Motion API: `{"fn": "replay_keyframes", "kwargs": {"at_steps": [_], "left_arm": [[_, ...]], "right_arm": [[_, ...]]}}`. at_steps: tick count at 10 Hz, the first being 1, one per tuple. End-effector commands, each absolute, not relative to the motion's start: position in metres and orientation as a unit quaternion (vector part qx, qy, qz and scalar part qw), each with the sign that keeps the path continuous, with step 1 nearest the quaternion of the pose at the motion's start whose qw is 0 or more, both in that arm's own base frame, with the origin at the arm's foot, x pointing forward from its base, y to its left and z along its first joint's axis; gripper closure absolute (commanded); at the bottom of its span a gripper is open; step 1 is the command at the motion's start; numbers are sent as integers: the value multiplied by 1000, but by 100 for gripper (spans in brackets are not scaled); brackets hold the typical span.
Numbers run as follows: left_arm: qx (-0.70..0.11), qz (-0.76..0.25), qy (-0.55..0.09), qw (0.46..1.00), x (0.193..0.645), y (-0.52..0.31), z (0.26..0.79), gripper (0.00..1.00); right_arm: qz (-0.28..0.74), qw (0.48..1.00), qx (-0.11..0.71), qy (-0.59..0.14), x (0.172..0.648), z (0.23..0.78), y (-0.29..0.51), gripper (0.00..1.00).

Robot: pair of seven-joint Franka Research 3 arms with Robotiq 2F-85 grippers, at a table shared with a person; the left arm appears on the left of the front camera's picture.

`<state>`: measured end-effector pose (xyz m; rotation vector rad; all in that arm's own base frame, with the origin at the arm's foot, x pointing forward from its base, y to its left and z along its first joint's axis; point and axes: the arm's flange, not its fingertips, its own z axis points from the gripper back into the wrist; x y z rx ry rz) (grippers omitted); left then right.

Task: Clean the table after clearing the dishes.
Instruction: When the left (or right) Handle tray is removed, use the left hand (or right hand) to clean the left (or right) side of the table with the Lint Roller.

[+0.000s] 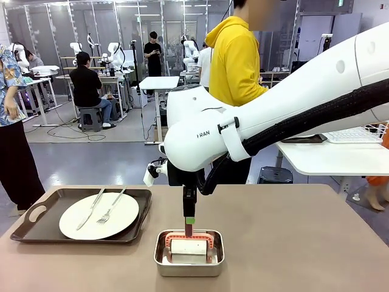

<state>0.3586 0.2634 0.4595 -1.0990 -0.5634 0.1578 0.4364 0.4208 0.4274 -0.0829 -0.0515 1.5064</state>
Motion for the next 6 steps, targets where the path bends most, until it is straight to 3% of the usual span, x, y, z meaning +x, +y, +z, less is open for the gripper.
{"fn": "replay_keyframes", "kwargs": {"at_steps": [1,3,6], "left_arm": [[-520,66,-268,808,357,266,462,0],[-520,66,-268,808,357,266,462,0],[-520,66,-268,808,357,266,462,0]], "right_arm": [[667,742,-45,-42,429,421,419,0],[672,738,-45,-38,430,422,420,2],[672,738,-37,-39,432,423,419,31]]}}
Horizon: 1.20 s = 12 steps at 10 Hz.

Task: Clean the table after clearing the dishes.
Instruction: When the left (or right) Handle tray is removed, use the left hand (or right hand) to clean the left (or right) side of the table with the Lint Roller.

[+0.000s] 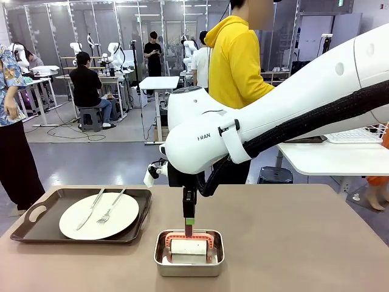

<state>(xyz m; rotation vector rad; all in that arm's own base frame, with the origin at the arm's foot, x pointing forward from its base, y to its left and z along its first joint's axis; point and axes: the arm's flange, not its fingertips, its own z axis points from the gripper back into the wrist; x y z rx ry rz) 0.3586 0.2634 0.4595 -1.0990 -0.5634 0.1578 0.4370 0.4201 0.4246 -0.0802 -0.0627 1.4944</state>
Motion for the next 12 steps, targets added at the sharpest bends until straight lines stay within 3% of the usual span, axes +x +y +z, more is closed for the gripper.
{"fn": "replay_keyframes", "kwargs": {"at_steps": [1,7,10,12], "left_arm": [[-520,66,-268,808,357,266,462,0],[-520,66,-268,808,357,266,462,0],[-520,66,-268,808,357,266,462,0],[-520,66,-268,808,357,266,462,0]], "right_arm": [[673,737,-35,-40,432,423,420,41],[675,736,-18,-44,432,426,422,98],[677,734,-16,-50,430,430,423,100],[670,741,-22,-45,428,437,420,96]]}}
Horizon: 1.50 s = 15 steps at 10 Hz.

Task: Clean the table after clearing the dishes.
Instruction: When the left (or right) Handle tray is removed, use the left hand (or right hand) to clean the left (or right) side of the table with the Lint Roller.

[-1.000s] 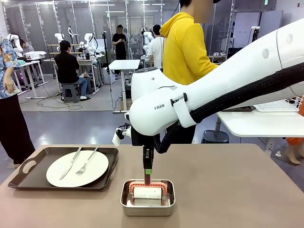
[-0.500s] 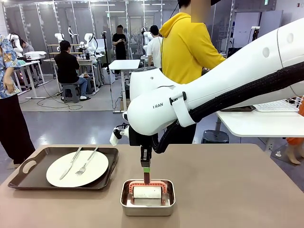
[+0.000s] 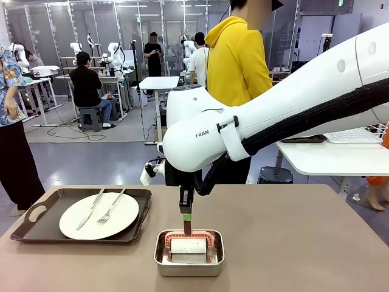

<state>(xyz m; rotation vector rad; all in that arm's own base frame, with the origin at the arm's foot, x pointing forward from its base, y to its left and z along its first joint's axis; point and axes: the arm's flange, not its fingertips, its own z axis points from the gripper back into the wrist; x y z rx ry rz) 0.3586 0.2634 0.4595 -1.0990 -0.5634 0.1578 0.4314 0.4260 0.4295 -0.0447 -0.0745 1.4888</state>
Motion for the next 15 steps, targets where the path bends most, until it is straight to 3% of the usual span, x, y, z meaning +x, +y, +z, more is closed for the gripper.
{"fn": "replay_keyframes", "kwargs": {"at_steps": [1,5,7,12,15], "left_arm": [[-520,66,-268,808,357,266,462,0],[-520,66,-268,808,357,266,462,0],[-520,66,-268,808,357,266,462,0],[-520,66,-268,808,357,266,462,0],[-520,66,-268,808,357,266,462,0]], "right_arm": [[669,742,-21,-34,426,442,418,100],[651,758,-19,-43,406,501,400,100],[610,789,-6,-67,401,530,381,100],[329,934,72,-120,436,531,263,100],[176,971,73,-142,448,510,221,100]]}}
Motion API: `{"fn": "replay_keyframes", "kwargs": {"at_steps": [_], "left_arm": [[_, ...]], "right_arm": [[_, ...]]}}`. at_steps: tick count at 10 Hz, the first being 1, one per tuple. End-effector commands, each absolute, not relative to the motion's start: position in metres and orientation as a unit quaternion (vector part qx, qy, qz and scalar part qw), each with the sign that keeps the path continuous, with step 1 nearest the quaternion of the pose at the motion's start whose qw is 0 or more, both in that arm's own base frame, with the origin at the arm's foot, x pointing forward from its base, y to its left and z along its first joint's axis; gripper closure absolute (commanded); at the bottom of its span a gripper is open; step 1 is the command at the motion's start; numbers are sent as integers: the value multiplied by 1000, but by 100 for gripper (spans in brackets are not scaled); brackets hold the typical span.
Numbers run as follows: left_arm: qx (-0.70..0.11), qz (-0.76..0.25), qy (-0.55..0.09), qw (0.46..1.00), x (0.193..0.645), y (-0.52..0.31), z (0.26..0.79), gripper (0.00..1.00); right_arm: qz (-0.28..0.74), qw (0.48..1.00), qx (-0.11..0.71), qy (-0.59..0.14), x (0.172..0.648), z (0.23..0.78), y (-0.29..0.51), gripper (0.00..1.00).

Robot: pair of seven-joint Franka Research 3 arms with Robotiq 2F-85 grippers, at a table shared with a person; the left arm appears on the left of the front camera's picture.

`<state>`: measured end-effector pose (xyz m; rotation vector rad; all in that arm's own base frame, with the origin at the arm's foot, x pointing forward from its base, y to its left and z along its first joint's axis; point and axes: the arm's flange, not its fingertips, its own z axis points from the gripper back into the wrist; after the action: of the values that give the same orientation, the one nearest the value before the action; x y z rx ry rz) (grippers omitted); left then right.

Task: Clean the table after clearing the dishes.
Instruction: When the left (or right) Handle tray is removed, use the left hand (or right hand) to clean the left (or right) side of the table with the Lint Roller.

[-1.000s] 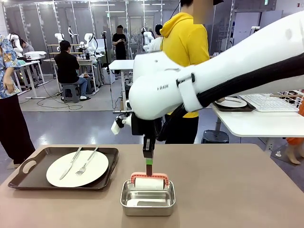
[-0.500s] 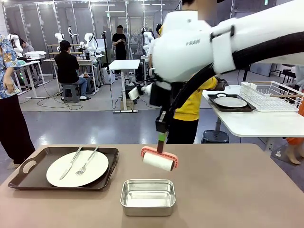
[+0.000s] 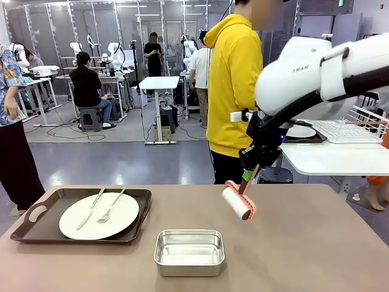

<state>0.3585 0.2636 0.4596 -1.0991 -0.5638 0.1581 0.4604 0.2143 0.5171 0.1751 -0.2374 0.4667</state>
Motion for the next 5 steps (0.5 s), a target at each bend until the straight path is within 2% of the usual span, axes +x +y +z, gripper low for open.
{"fn": "replay_keyframes", "kwargs": {"at_steps": [1,5], "left_arm": [[-520,66,-268,808,357,266,462,0],[-520,66,-268,808,357,266,462,0]], "right_arm": [[175,971,80,-140,451,506,220,100],[197,968,88,-124,461,508,208,100]]}}
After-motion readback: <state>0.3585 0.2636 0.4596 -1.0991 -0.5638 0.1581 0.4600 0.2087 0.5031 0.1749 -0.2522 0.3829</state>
